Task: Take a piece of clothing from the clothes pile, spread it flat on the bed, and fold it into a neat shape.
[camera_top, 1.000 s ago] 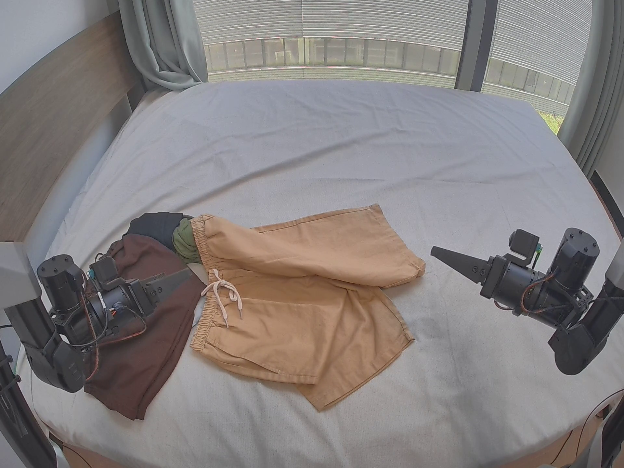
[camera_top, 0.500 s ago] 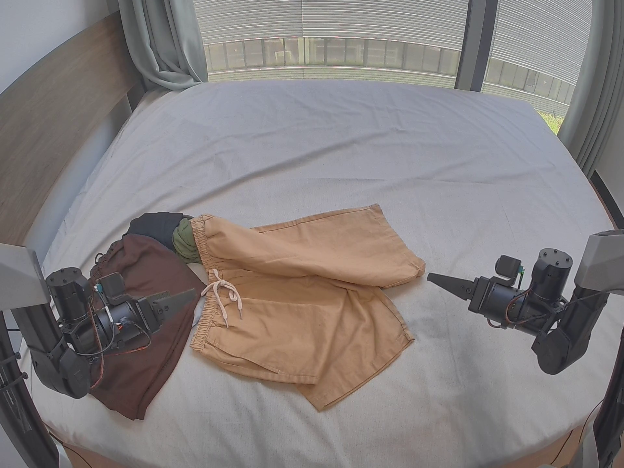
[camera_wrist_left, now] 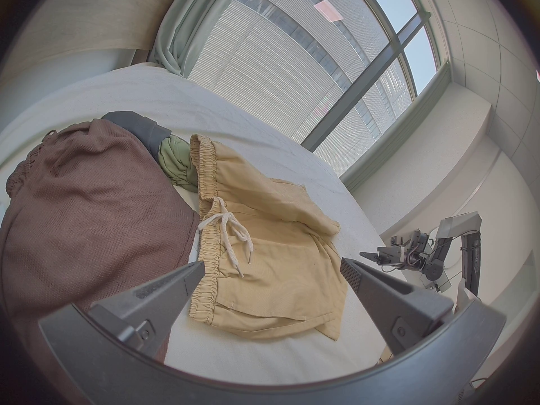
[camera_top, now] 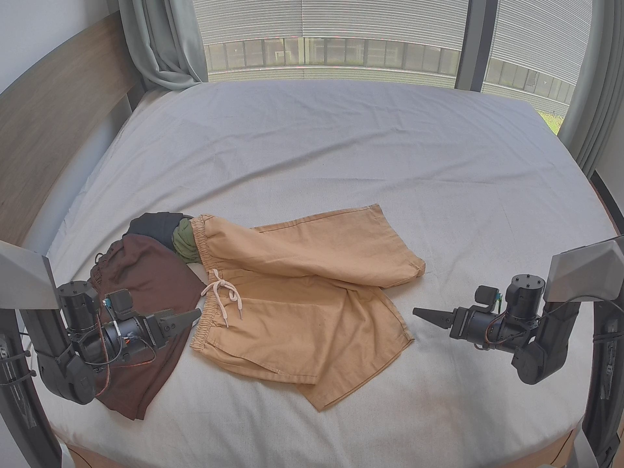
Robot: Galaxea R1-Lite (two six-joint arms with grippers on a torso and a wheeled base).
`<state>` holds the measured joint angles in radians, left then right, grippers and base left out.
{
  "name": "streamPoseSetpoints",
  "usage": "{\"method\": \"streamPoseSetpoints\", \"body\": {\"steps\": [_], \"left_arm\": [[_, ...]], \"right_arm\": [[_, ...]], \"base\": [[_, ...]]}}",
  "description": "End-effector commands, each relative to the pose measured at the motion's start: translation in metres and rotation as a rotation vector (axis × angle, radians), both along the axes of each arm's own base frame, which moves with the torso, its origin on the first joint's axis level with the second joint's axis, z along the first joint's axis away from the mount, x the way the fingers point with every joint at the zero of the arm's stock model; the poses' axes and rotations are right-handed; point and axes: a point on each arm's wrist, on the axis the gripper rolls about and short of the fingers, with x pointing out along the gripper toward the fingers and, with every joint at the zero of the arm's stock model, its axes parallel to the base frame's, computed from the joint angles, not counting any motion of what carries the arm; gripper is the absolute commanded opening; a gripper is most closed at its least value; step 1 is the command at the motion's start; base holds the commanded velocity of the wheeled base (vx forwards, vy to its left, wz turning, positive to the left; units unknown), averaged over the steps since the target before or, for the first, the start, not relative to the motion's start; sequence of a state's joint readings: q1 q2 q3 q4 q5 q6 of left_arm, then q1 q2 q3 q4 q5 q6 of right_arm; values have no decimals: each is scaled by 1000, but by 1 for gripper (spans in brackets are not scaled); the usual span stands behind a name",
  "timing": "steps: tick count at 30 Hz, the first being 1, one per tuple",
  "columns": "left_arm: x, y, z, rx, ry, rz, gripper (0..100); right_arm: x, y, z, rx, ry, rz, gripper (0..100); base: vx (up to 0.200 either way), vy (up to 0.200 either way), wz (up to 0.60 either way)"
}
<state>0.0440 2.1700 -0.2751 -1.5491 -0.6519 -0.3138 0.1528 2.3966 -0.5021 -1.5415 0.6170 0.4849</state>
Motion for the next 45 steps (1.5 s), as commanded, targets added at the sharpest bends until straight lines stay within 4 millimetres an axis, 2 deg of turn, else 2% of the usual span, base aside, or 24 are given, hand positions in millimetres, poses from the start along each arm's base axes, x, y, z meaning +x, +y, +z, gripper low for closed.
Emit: {"method": "streamPoseSetpoints", "body": {"steps": [1,10,26,38,39,45], "left_arm": [[1,0,-3,0,8,-1,100],[1,-2,-5,1,13,-6,100],[2,-2,-4,3,5,-7,100],[2,-2,-4,3,9,-7,100],[2,-2,-4,3,8,-7,100],[2,-2,-5,3,11,-7,100]], "right_arm": [[3,2,-22,-9,46,5,100],[8,5,-47,-45,84,-36,100],[1,26,-53,-49,105,25,100],[3,30,-60,-49,105,39,100],[4,31,-60,-48,100,39,0],[9,30,-65,-47,92,35,0]], "base": [[0,0,0],[0,0,0],[0,0,0],[0,0,0],[0,0,0],[0,0,0]]}}
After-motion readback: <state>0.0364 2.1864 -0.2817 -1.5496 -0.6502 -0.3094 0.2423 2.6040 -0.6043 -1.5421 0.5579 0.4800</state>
